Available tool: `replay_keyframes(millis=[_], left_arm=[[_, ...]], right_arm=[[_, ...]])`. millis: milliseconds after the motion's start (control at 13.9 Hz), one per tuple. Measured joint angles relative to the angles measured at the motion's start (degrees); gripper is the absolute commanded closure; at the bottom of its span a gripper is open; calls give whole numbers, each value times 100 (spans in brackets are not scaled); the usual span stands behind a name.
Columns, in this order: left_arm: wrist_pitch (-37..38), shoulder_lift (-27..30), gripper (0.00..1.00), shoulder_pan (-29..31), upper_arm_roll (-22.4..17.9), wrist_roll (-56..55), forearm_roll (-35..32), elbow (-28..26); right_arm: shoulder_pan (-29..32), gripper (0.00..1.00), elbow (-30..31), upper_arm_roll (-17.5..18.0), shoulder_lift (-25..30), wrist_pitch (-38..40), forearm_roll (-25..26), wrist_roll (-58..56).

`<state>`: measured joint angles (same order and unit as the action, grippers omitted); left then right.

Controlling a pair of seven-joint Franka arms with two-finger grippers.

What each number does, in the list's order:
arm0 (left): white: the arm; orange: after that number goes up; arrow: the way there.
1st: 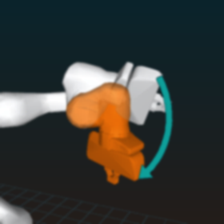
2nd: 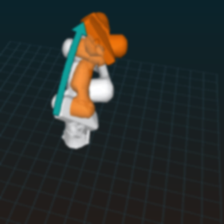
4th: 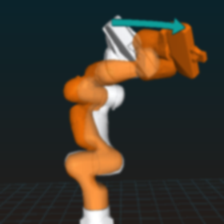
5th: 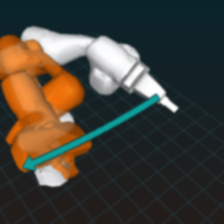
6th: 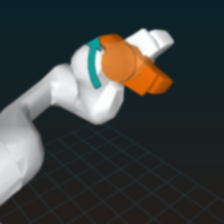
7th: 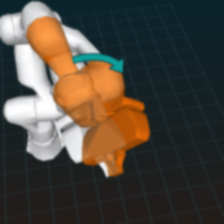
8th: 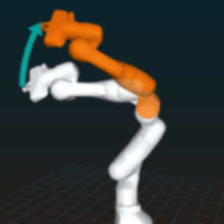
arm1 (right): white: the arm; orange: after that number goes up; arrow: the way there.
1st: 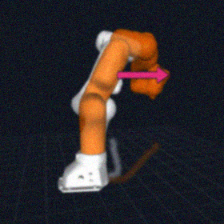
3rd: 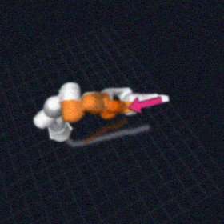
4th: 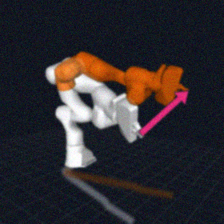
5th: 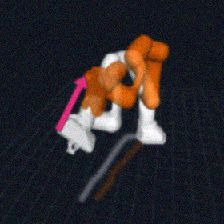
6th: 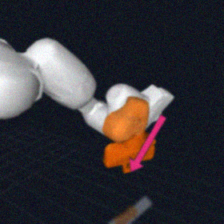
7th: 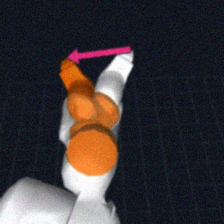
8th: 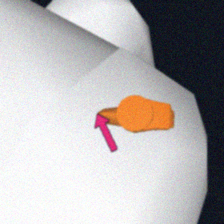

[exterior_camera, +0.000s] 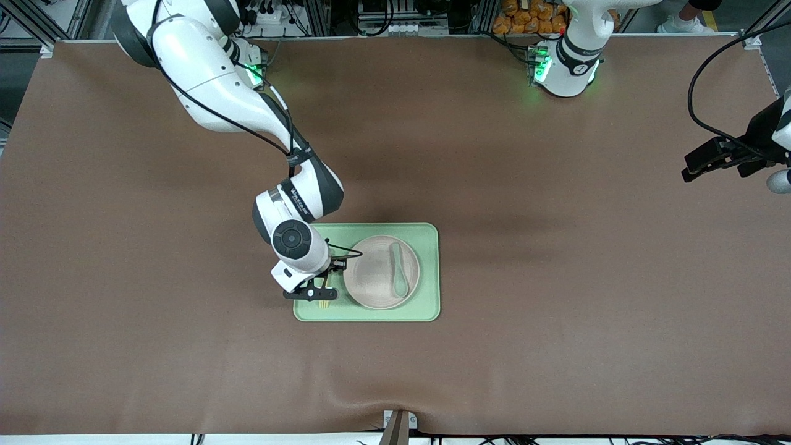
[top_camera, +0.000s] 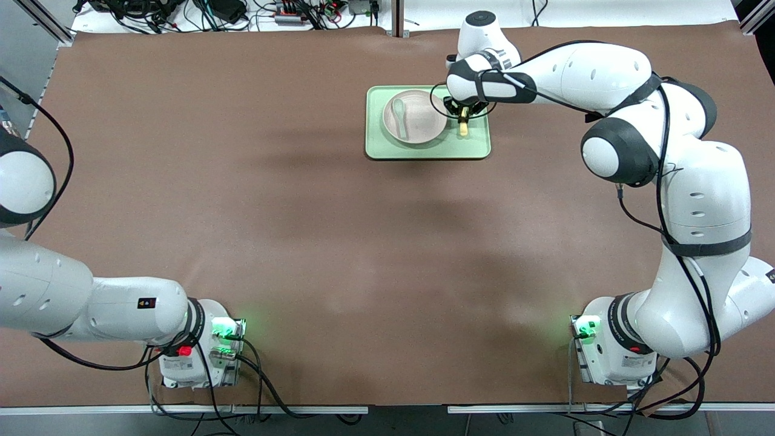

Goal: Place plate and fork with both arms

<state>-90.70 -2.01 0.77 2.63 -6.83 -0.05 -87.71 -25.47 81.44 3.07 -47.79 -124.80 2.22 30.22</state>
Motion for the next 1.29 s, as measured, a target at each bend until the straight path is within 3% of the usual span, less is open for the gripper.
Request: replay_keyframes(millis=[72,215,574,1291], left_arm=[[-3,-3,0,0,0,0,0,-1],[-4,-3,0,0,0,0,0,-2],[-12,-4,0,0,0,0,0,-6],[-103,4,0,1,-1,0,0,3]], right_arm=[[0,23,27,-1,14,-7,0,0],[3,0,38,-5,32,-7,0,0],[113,0,-18,-40,327,159,0,-2],[1192,0,-134,49,1650,1351,-1,-659]])
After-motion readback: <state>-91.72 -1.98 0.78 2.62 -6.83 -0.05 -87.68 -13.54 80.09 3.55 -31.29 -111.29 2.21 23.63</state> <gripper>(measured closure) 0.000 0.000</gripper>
